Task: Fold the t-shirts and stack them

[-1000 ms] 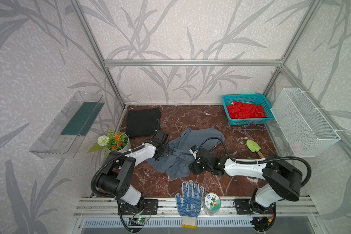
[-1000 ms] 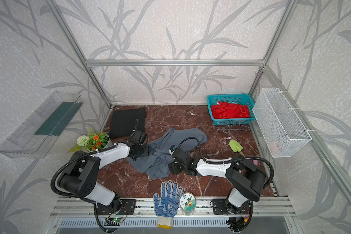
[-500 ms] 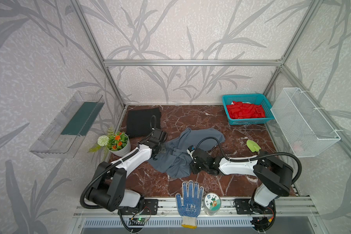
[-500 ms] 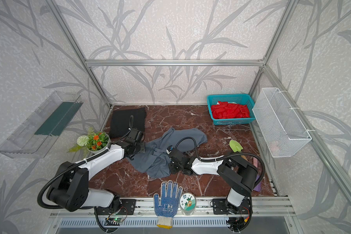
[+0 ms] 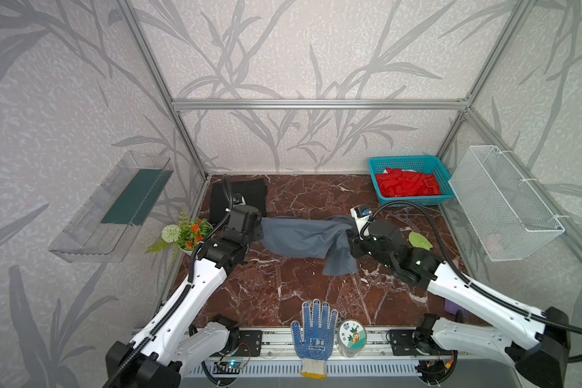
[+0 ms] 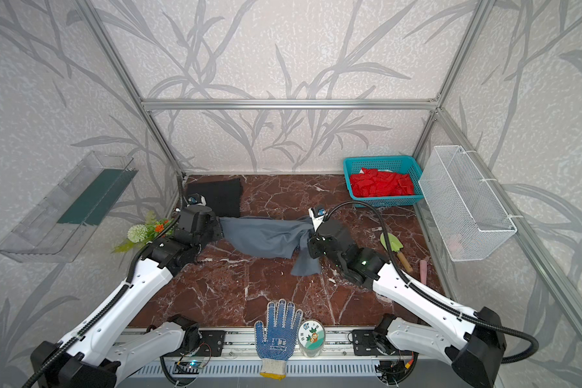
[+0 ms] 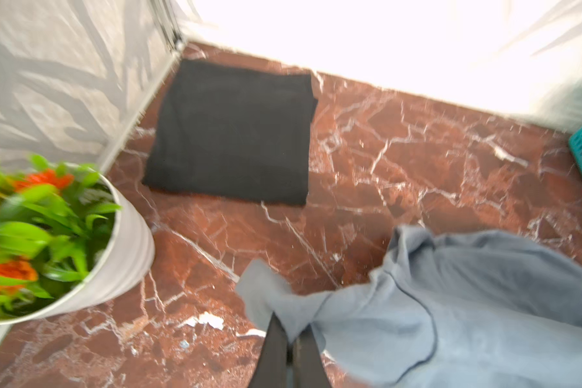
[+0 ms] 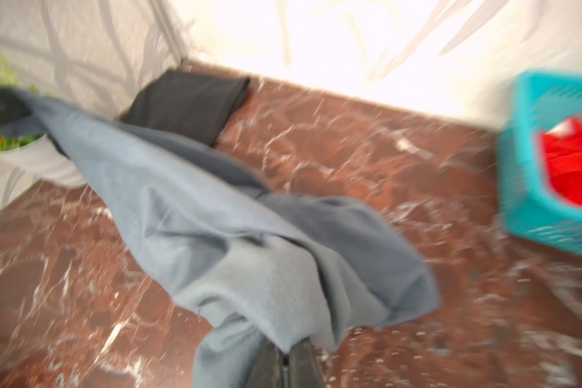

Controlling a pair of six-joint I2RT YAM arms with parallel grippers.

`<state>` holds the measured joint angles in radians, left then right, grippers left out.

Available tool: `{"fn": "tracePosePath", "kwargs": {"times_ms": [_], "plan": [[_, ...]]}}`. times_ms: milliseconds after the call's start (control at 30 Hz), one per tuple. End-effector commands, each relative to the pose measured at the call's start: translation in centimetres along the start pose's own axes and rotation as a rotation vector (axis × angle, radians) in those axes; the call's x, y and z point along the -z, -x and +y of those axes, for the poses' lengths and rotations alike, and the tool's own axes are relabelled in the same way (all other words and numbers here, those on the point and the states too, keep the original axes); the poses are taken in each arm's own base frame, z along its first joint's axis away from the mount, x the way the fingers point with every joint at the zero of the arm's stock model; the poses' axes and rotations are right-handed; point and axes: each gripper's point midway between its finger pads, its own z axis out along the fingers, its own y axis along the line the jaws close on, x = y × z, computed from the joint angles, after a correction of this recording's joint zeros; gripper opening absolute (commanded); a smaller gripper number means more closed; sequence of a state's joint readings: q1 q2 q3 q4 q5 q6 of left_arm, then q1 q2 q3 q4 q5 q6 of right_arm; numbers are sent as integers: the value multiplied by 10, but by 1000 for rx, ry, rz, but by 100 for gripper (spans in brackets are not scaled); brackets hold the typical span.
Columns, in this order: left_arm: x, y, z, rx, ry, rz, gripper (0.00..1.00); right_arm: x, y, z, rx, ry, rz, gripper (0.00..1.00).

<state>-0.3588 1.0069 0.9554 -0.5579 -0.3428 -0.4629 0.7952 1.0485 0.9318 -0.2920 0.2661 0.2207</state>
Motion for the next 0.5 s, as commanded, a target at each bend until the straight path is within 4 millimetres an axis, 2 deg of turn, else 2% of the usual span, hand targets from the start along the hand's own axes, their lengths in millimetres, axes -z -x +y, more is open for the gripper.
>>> {"fn": "tracePosePath", "kwargs": {"times_ms": [0, 133, 200, 367, 467], "plan": [[13, 19, 11, -3, 54, -57, 0, 17, 16, -24, 98, -88, 13, 0], [16, 18, 4, 6, 8, -42, 0, 21, 43, -34, 132, -119, -15, 0], [14, 16, 3, 8, 3, -44, 0, 14, 49, -35, 135, -114, -11, 0], [1, 3, 8, 9, 47, -9, 0, -13, 38, -23, 102, -27, 61, 0], [1, 2, 6, 5, 34, -3, 0, -13, 34, -19, 78, 1, 53, 0]]}}
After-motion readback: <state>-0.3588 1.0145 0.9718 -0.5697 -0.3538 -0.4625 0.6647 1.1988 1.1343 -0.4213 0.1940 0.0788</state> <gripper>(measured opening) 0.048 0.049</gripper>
